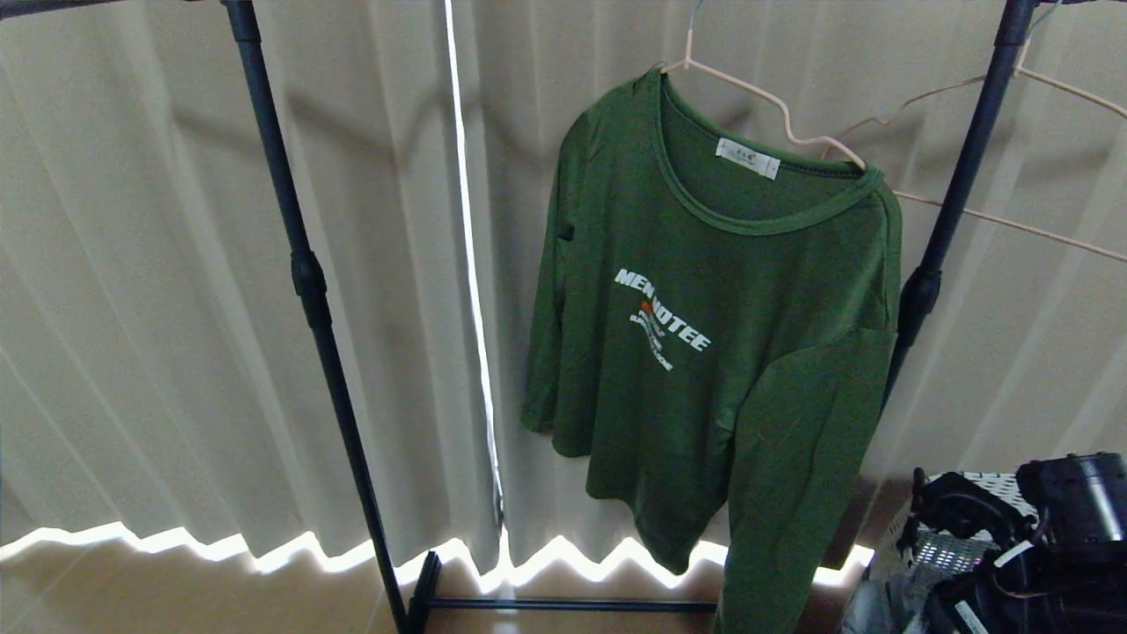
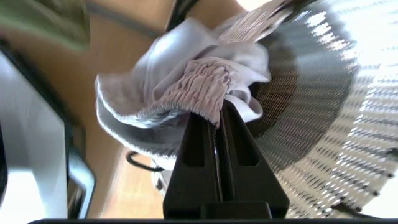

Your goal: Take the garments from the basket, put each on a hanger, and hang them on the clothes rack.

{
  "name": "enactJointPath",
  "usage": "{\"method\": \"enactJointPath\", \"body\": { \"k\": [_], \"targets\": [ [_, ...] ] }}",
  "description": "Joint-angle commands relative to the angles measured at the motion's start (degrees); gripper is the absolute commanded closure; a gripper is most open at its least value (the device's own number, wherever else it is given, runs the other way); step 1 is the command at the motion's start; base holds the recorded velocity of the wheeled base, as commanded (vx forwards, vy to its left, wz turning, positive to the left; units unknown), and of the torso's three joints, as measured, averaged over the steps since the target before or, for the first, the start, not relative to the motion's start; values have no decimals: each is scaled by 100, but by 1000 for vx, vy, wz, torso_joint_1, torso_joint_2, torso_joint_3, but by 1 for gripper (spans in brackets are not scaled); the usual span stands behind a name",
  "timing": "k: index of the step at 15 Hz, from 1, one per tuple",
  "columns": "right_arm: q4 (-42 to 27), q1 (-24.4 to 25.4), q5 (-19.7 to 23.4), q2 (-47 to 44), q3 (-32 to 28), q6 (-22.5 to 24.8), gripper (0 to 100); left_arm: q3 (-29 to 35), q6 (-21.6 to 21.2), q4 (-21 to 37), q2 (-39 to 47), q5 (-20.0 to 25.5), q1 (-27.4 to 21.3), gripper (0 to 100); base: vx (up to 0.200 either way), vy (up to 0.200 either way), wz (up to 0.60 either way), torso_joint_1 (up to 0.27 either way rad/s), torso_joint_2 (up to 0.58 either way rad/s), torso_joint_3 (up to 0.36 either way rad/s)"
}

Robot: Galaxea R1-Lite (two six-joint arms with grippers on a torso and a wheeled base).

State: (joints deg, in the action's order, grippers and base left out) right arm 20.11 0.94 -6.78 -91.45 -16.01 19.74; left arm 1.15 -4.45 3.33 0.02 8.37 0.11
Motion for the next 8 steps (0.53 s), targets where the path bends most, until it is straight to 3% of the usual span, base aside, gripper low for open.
{"method": "enactJointPath", "body": {
  "k": [1, 3, 8],
  "targets": [
    [599, 3, 19, 1068, 133, -286, 100, 0, -56, -8, -2, -3, -2, 0, 0, 0, 0, 0, 0, 0],
    [1021, 3, 27, 1446, 115, -374, 100, 0, -302, -8, -2, -11, 7, 0, 0, 0, 0, 0, 0, 0],
    [1117, 56, 238, 1930, 186, -365, 100, -9, -495, -25, -2, 59, 7, 0, -200, 0, 0, 2, 6, 0]
  ]
}}
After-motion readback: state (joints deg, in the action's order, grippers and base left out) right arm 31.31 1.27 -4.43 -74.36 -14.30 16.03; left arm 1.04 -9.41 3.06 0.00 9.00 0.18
